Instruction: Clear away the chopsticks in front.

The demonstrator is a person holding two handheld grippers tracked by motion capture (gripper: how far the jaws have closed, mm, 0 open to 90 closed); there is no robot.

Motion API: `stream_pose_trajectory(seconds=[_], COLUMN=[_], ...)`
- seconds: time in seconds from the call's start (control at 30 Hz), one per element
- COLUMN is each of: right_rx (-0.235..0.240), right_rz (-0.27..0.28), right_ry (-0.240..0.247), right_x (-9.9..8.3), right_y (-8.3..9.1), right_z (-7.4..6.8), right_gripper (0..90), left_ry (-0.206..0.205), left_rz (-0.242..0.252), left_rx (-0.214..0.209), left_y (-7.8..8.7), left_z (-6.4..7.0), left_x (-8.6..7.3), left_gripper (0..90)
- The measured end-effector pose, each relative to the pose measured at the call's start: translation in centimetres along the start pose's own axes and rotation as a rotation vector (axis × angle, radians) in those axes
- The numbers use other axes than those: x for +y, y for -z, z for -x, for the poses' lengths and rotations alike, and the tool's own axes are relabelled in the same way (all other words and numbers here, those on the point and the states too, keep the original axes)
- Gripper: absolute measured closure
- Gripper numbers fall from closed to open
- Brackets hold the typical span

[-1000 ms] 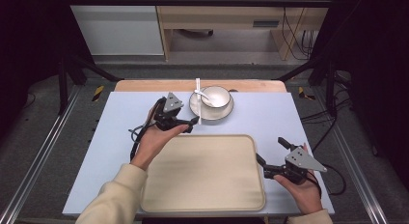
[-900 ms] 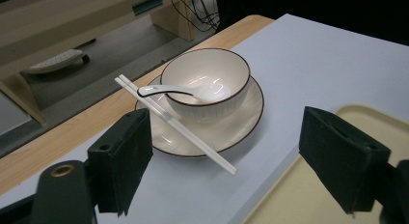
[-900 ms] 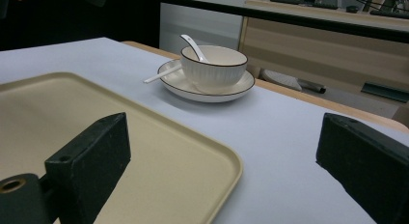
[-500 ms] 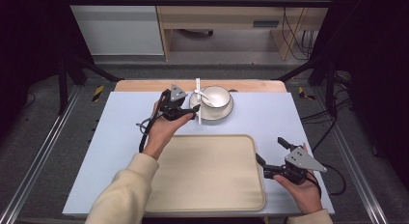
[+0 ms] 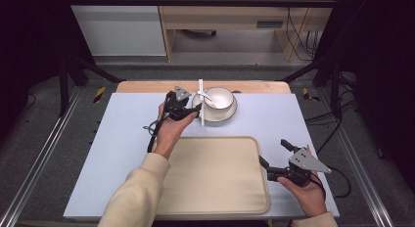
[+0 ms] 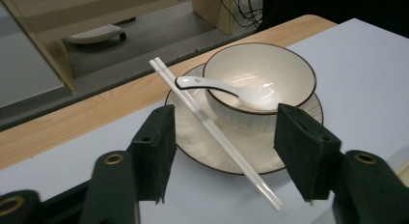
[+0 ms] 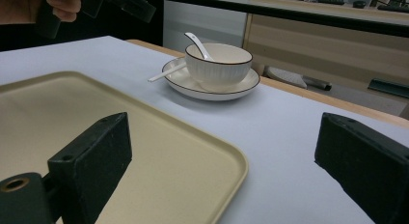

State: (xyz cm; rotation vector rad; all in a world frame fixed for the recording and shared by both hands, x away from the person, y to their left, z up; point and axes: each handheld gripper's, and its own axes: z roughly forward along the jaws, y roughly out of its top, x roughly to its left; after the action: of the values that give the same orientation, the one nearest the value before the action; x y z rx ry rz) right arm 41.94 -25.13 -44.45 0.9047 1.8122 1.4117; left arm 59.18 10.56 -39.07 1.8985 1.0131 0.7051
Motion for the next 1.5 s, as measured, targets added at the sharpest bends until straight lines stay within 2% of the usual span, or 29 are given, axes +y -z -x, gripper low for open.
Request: stream_pose_trajectory(seconds=[0.07, 0.2, 0.3, 0.33, 0.43, 0.47, 0.57, 0.6, 0.67, 0.73, 0.83, 1.1, 1.5], right_rx=[0.001, -0.002, -0.002, 0.0, 0.002, 0.003, 0.002, 0.002, 0.001, 0.001, 0.002, 0.002, 0.002], right_rz=[-0.001, 0.0, -0.003, -0.004, -0.005, -0.007, -0.008, -0.007, -0.009, -0.012, -0.012, -0.017, -0.023], right_ry=[0.001, -0.001, 0.002, 0.003, 0.002, 0.002, 0.001, 0.0, -0.002, -0.004, -0.003, -0.006, -0.009], right_x=[0.0, 0.0, 0.0, 0.0, 0.0, 0.0, 0.0, 0.0, 0.0, -0.1, -0.1, -0.1, -0.2], right_y=[0.0, 0.0, 0.0, 0.0, 0.0, 0.0, 0.0, 0.0, 0.0, 0.0, 0.0, 0.1, 0.0], right_z=[0.0, 0.0, 0.0, 0.0, -0.1, -0.1, 0.0, 0.0, 0.0, 0.0, 0.0, 0.1, 0.1], right_gripper=[6.1, 6.3, 6.3, 6.3, 6.4, 6.4, 6.5, 6.5, 6.5, 6.5, 6.6, 6.7, 7.1], left_ry=[0.029, 0.046, 0.057, 0.086, 0.091, 0.105, 0.104, 0.078, 0.077, 0.097, 0.104, 0.1, 0.122], left_rz=[-0.025, -0.058, -0.065, -0.056, -0.07, -0.064, -0.074, -0.088, -0.092, -0.104, -0.115, -0.109, -0.116], left_rx=[0.006, 0.023, 0.012, 0.011, 0.011, 0.016, 0.02, 0.027, 0.032, 0.032, 0.033, 0.055, 0.051], left_y=[-0.3, -0.9, -1.2, -1.7, -2.2, -2.6, -3.5, -4.1, -4.4, -4.9, -5.5, -6.1, -6.7], left_z=[-0.1, -0.2, -0.3, -0.3, -0.3, -0.1, 0.5, 0.9, 1.0, 1.0, 1.0, 1.3, 1.5], left_x=[-0.3, -0.9, -1.1, -1.2, -1.2, -1.3, -1.3, -1.4, -1.5, -1.8, -2.2, -2.5, -2.9], left_gripper=[43.4, 47.2, 48.0, 51.3, 53.8, 54.2, 54.4, 54.5, 54.9, 55.3, 56.1, 59.1, 62.4])
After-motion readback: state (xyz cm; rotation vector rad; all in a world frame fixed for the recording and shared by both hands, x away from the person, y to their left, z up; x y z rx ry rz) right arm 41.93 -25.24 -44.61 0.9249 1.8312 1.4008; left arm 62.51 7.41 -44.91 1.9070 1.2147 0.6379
